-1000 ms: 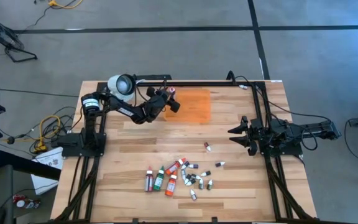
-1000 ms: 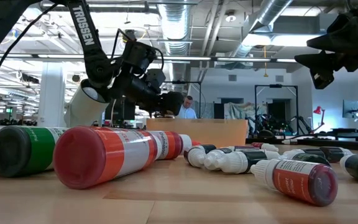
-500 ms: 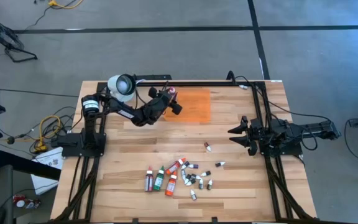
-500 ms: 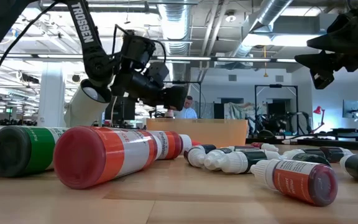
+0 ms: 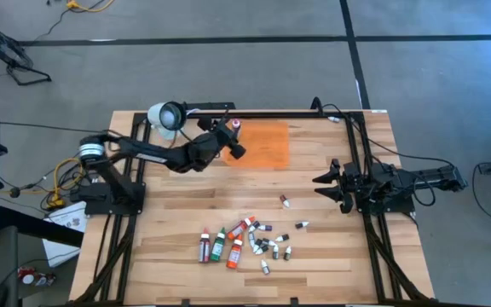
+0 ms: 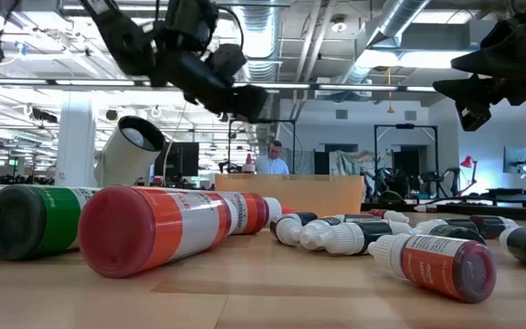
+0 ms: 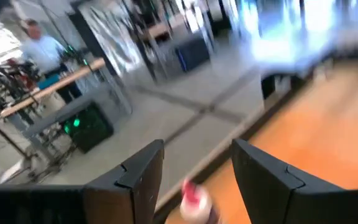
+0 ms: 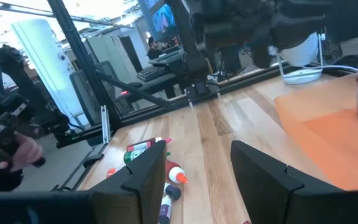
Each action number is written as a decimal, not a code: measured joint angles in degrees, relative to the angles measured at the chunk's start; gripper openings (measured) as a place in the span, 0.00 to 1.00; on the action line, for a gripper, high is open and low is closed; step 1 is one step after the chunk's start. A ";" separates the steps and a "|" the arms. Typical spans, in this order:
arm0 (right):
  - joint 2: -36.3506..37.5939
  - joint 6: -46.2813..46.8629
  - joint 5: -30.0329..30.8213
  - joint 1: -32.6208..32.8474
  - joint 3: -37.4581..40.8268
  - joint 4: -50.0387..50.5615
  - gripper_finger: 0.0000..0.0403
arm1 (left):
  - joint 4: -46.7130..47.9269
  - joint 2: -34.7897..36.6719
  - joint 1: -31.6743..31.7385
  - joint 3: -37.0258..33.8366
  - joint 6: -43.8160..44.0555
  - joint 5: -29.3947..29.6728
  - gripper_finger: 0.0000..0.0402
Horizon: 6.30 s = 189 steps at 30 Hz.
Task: Pick & Place food coloring
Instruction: Adjust the orange bin, then put the large pink food coloring bottle into the orange bin
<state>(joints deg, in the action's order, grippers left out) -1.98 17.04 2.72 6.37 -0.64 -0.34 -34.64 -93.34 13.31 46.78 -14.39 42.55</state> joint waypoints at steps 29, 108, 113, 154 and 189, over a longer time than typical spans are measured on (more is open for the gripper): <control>-0.01 0.31 0.14 0.00 -0.02 -0.02 0.43 | 36.16 -0.59 6.67 -0.07 1.86 -28.79 0.46; -64.93 -14.68 1.60 15.13 -21.11 -23.98 0.30 | 53.56 1.08 -54.17 -0.04 76.40 -37.61 0.46; -64.81 -14.66 1.53 15.39 -21.75 -23.00 0.30 | 47.70 -3.18 -54.15 0.04 75.94 -38.46 0.46; -64.32 -13.99 2.34 16.00 -21.75 -18.36 0.30 | 35.53 -4.38 -24.79 -0.05 26.64 -34.35 0.46; -64.32 -5.31 12.63 13.77 -21.75 -11.96 0.30 | 26.05 -13.04 -17.67 2.51 13.95 -47.13 0.46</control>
<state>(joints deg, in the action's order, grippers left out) -66.30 11.73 15.35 20.14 -22.39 -12.29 -8.59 -106.37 -4.36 49.30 -0.45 -4.58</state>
